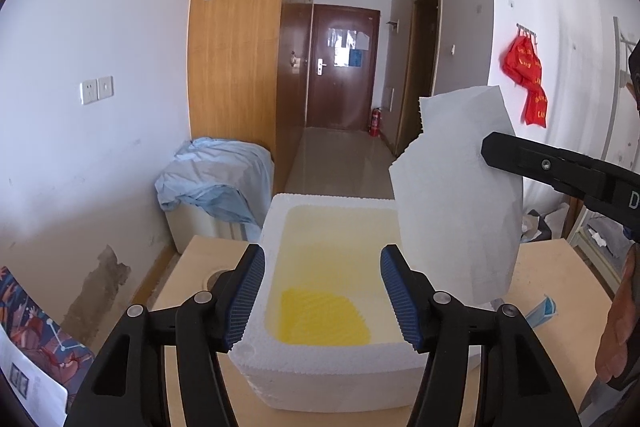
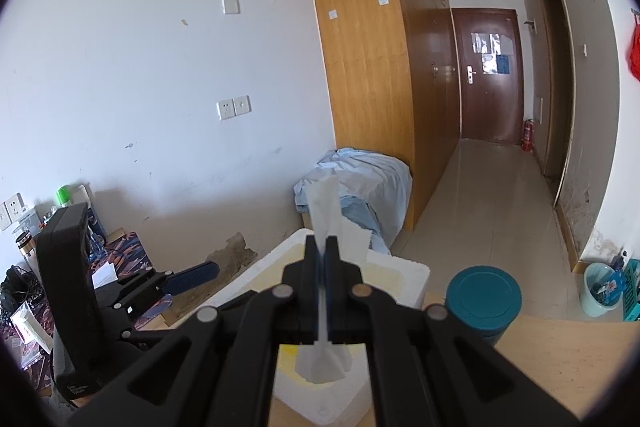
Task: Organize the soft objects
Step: 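Lower the yellow net into the foam box with the left tool while the right tool drops the tissue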
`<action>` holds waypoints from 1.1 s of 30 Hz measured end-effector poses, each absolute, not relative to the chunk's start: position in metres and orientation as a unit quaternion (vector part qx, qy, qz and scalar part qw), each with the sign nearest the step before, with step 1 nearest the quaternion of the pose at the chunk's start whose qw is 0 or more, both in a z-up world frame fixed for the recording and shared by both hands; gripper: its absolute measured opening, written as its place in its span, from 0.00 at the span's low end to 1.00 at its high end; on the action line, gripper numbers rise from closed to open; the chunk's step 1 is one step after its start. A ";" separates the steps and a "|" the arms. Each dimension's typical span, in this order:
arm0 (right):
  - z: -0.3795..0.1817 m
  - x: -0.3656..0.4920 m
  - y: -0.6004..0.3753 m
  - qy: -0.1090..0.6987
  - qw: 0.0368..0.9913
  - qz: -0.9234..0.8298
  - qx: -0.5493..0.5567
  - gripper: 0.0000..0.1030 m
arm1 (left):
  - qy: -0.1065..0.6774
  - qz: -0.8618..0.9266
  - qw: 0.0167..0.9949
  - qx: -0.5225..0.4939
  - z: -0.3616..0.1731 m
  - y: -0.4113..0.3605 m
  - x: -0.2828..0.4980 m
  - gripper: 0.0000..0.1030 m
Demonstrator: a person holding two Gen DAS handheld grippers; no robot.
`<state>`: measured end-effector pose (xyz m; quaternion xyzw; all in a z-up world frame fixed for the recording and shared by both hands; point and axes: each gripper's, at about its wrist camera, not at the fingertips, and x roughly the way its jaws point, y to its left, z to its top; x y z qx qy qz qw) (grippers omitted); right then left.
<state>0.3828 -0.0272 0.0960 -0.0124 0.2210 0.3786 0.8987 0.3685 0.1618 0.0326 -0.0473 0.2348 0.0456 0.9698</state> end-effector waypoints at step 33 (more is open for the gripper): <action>0.064 0.399 -0.006 0.247 0.897 0.365 -0.040 0.49 | 0.244 0.056 0.967 -0.054 0.028 0.166 0.365 0.60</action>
